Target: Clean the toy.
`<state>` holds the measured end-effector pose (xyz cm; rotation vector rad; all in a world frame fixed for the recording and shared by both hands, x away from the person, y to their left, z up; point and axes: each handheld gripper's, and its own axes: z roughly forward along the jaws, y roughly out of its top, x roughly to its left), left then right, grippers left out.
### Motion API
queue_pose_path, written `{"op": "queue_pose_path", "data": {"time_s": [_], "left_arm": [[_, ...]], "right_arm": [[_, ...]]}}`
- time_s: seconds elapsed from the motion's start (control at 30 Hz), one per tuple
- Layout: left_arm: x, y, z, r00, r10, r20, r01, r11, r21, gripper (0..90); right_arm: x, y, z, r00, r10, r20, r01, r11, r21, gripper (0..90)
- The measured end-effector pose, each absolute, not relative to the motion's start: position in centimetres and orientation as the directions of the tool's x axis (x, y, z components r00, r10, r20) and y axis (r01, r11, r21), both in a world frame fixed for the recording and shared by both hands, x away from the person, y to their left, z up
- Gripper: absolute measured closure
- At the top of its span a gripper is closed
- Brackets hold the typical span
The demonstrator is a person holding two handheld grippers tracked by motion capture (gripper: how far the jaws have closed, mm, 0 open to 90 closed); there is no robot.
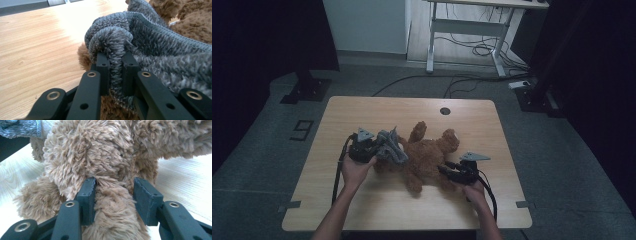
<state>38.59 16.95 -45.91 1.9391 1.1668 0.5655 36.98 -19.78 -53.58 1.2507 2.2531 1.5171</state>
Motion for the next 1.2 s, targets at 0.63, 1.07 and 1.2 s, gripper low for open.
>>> {"op": "queue_pose_path", "data": {"time_s": [0.63, 1.07, 1.2], "left_arm": [[37.3, 16.4, -45.9, 0.485, 0.874, 0.013, 0.497, -0.288, 0.819, 80.4], [36.7, 16.6, -46.2, 0.485, 0.874, 0.022, 0.485, -0.290, 0.825, 80.4], [36.5, 16.7, -46.3, 0.486, 0.874, 0.020, 0.483, -0.288, 0.827, 80.4]], "right_arm": [[36.2, -20.2, -52.5, -0.625, 0.724, 0.292, 0.541, 0.132, 0.831, 45.4], [35.5, -20.9, -51.0, -0.626, 0.722, 0.294, 0.512, 0.096, 0.854, 40.0], [35.3, -20.3, -51.0, -0.653, 0.703, 0.283, 0.508, 0.130, 0.851, 37.2]]}}
